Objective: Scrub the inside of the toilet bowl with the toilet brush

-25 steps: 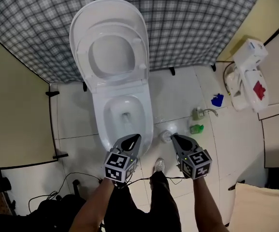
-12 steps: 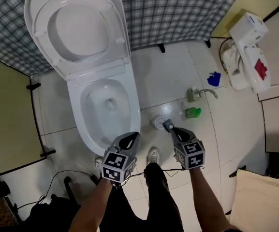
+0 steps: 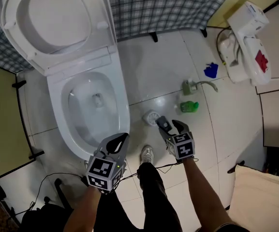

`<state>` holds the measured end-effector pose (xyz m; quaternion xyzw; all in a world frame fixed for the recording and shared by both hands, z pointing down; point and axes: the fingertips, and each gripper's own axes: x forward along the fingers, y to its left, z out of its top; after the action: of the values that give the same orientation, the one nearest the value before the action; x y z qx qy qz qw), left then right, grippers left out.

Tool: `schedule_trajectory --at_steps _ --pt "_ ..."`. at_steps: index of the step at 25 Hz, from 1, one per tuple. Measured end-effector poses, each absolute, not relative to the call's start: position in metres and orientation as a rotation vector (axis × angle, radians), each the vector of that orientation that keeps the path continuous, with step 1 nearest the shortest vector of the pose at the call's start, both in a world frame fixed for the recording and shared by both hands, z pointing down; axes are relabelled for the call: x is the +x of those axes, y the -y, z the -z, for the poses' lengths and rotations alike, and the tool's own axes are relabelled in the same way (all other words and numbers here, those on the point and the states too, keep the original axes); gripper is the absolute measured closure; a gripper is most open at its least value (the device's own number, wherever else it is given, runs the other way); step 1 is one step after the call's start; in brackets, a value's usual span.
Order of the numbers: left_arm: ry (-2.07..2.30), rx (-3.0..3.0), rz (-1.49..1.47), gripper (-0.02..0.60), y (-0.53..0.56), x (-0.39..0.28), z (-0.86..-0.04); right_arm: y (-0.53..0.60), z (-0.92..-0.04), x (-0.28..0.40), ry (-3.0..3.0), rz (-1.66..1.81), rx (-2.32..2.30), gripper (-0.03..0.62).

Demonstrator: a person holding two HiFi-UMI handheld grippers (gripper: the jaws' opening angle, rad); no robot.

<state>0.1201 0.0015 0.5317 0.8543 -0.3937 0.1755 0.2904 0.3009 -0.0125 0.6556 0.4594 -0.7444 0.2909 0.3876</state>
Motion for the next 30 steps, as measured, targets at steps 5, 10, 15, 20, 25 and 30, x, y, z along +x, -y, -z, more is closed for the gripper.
schedule_trajectory --at_steps 5,10,15,20,25,30 --pt "1.033 2.277 -0.482 0.574 -0.007 0.123 -0.544 0.023 -0.706 0.304 1.838 -0.761 1.130 0.284" --pt "1.014 2.283 -0.483 0.574 -0.013 0.124 -0.551 0.023 -0.744 0.306 1.781 -0.772 1.098 0.284" --pt "1.032 2.246 -0.476 0.574 -0.020 0.118 -0.562 0.025 -0.752 0.307 1.786 -0.757 1.088 0.332" --pt "1.028 2.233 -0.463 0.574 -0.024 0.116 -0.565 0.025 -0.748 0.306 1.788 -0.692 1.064 0.359" --pt "1.028 2.218 -0.459 0.574 -0.026 0.111 -0.565 0.021 -0.723 0.312 1.809 -0.681 1.107 0.364" --pt "1.034 2.223 -0.441 0.574 -0.022 0.108 -0.550 0.015 -0.672 0.325 1.843 -0.664 1.156 0.364"
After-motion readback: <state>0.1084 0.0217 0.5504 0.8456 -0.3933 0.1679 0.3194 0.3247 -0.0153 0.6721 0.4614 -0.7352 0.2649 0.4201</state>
